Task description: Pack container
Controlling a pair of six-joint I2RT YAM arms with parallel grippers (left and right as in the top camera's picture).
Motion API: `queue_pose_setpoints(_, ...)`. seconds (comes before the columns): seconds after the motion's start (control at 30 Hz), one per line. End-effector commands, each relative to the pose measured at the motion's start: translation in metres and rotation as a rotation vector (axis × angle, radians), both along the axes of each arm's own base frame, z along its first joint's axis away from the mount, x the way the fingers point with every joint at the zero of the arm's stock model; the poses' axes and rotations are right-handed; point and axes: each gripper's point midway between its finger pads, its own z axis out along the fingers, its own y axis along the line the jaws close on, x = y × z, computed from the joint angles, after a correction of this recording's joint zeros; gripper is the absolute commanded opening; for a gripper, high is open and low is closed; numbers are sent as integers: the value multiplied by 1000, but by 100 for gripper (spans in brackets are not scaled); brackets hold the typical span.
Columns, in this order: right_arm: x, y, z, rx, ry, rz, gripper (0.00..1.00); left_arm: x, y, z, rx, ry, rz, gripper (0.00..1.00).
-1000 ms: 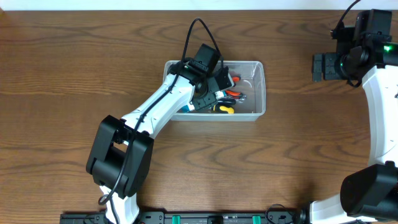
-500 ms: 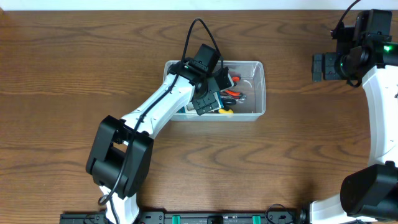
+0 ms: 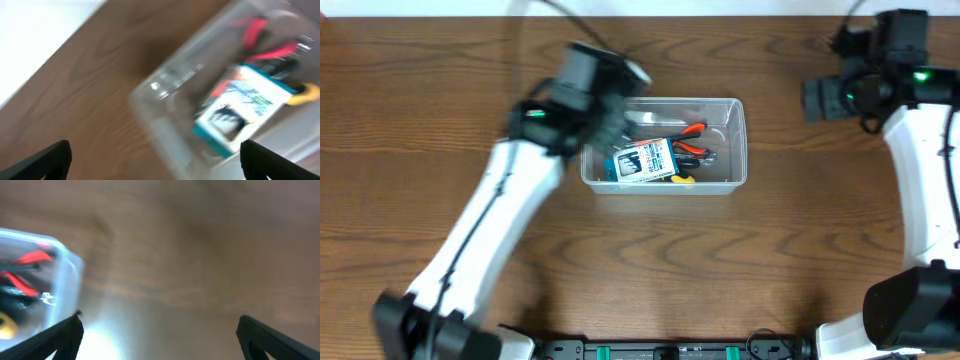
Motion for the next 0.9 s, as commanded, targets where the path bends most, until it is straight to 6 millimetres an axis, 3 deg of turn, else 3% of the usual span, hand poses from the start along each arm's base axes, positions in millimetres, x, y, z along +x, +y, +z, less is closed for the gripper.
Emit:
queue_pose_setpoints(0.0, 11, 36, 9, 25, -58, 111, 99, 1, 55, 20, -89, -16, 256, 98)
queue_pose_setpoints(0.13, 14, 45, 17, 40, -90, 116, 99, -13, 102, 25, -95, 8, 388, 98)
queue_pose_setpoints(0.23, 4, 38, 28, 80, -96, 45, 99, -21, 118, 36, -142, -14, 461, 98)
queue_pose_setpoints(0.47, -42, 16, 71, 104, -185, -49, 99, -60, 118, 63, -183, -120, 447, 98)
queue_pose_setpoints(0.57, -70, 16, 64, 118, -203, -68, 99, -82, 115, 66, -203, -189, 426, 98)
queue_pose_setpoints(0.67, -104, 16, 41, 121, -225, -91, 99, -110, 110, 61, -212, -255, 380, 98)
queue_pose_setpoints(0.8, -154, 14, 13, 100, -265, -131, 99, -148, 104, 41, -224, -326, 321, 98)
queue_pose_setpoints(0.87, -173, 13, 10, 91, -298, -138, 99, -161, 104, 27, -231, -342, 313, 98)
